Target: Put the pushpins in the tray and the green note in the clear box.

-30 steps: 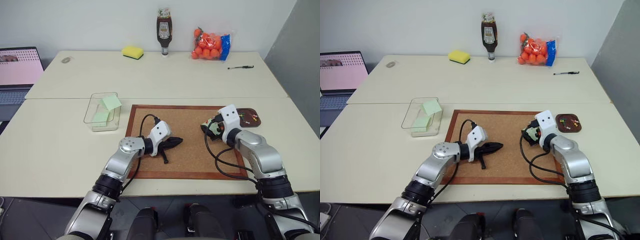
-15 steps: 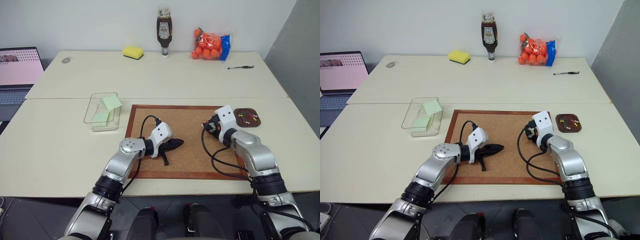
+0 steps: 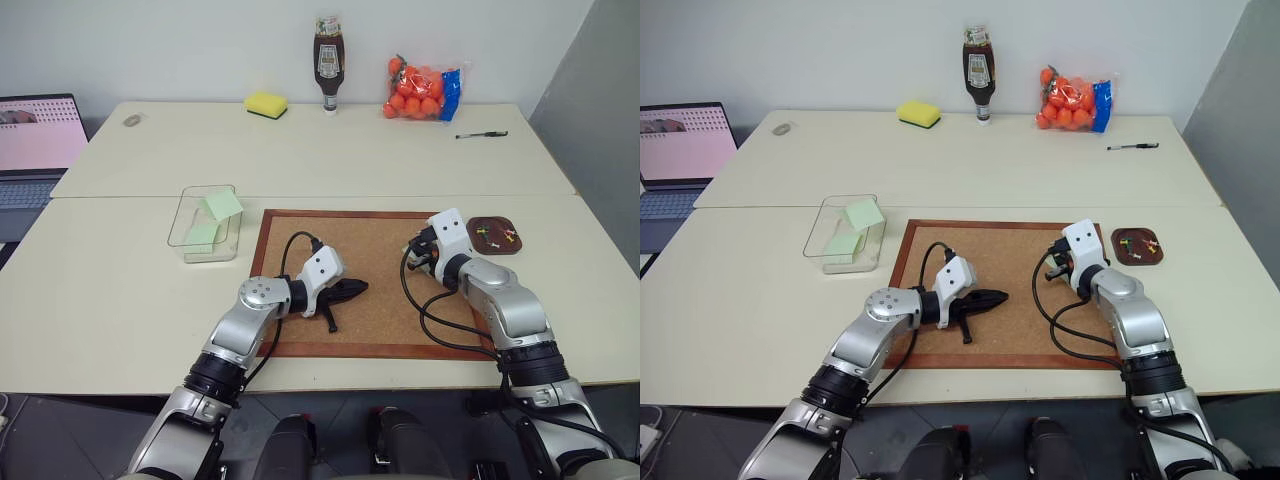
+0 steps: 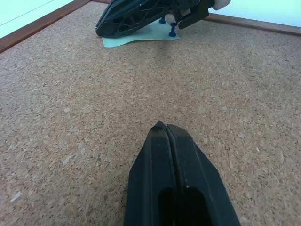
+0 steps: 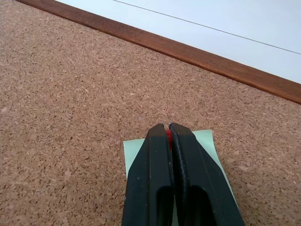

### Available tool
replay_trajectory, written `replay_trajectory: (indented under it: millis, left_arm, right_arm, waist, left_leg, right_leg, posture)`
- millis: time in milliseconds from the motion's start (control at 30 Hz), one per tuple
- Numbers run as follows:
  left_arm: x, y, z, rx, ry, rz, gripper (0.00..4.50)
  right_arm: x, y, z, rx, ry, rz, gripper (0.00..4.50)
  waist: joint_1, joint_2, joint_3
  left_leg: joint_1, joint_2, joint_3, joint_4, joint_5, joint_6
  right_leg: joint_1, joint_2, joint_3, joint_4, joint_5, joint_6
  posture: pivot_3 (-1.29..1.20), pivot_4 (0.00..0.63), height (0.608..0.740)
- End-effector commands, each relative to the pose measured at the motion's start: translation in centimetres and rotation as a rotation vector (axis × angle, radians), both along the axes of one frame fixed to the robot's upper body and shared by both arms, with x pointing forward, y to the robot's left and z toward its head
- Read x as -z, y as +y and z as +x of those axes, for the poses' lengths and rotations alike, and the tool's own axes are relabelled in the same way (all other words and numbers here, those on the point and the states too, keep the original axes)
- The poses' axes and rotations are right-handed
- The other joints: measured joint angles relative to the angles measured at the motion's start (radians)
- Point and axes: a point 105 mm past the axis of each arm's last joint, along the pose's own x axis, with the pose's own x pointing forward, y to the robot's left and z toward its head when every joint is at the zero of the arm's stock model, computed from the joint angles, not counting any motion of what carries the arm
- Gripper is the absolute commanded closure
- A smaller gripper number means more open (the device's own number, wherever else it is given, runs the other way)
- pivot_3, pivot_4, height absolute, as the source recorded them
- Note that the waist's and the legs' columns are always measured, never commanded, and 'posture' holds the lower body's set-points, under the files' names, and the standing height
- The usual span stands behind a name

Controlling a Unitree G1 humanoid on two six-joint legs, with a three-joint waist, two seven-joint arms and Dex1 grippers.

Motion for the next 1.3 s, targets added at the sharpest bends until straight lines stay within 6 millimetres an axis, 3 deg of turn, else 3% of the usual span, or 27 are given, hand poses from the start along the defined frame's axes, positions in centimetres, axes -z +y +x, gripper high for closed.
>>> replay_trajectory:
  millis: [33, 533, 667, 800, 900, 1033, 1300]
  left_arm:
    - [1.3, -0.3, -0.9, 0.03, 0.034, 0.035, 4.5]
    - [2.1, -0.1, -0.9, 0.027, 0.042, 0.066, 4.5]
    - [2.2, -0.1, -0.9, 0.023, 0.039, 0.065, 4.5]
    - [2.0, -0.1, -0.9, 0.014, 0.038, 0.052, 4.5]
    - [1.9, -0.1, -0.7, 0.011, 0.032, 0.048, 4.5]
    - [1.7, -0.1, -0.5, 0.008, 0.027, 0.041, 4.5]
    - [1.6, -0.2, -0.4, 0.005, 0.018, 0.039, 4.5]
  right_arm:
    - [-3.1, 0.0, -0.3, -0.01, -0.118, 0.019, 4.44]
    - [-4.8, -0.2, -0.7, 0.019, -0.185, 0.059, 4.44]
    - [-6.9, -2.5, -1.0, 0.101, -0.251, 0.072, 4.44]
    - [-7.5, -5.7, -1.7, 0.186, -0.276, 0.032, 4.44]
    - [-6.9, -8.5, -1.7, 0.267, -0.257, -0.03, 4.44]
    - [-6.1, -10.3, -1.3, 0.329, -0.222, -0.053, 4.44]
    - [-4.4, -11.9, 0.4, 0.377, -0.168, -0.07, 4.44]
  waist:
    - [0.0, 0.0, 0.0]
    - [0.0, 0.0, 0.0]
    - [0.001, 0.0, 0.0]
    - [0.001, 0.0, 0.0]
    - [0.002, 0.0, -0.001]
    - [0.002, 0.001, -0.001]
    - [0.001, 0.001, -0.001]
  left_leg:
    - [0.0, 0.0, 0.0, 0.0, 0.0, 0.0]
    - [0.001, 0.0, 0.0, 0.0, 0.0, 0.0]
    - [0.001, 0.0, 0.0, 0.0, 0.0, 0.0]
    - [0.001, 0.0, 0.0, 0.0, 0.0, 0.0]
    - [0.001, 0.0, 0.0, 0.0, 0.0, 0.0]
    - [0.002, 0.0, 0.001, 0.0, 0.0, 0.0]
    - [0.003, -0.001, 0.002, 0.0, 0.0, 0.0]
  right_leg:
    - [0.0, 0.0, 0.0, 0.0, 0.0, 0.0]
    - [0.001, 0.0, 0.0, 0.0, 0.0, 0.0]
    - [0.001, 0.0, 0.0, 0.0, 0.0, 0.0]
    - [0.001, 0.0, 0.0, 0.0, 0.0, 0.0]
    - [0.001, 0.0, 0.0, 0.0, 0.0, 0.0]
    - [0.001, 0.0, 0.001, 0.0, 0.0, 0.0]
    - [0.002, 0.001, 0.002, 0.0, 0.0, 0.001]
  posture:
    - [0.0, 0.15, 0.74]
    - [0.0, 0.15, 0.74]
    - [0.0, 0.15, 0.74]
    - [0.0, 0.15, 0.74]
    - [0.0, 0.15, 0.74]
    - [0.0, 0.15, 0.74]
    - [0.0, 0.15, 0.74]
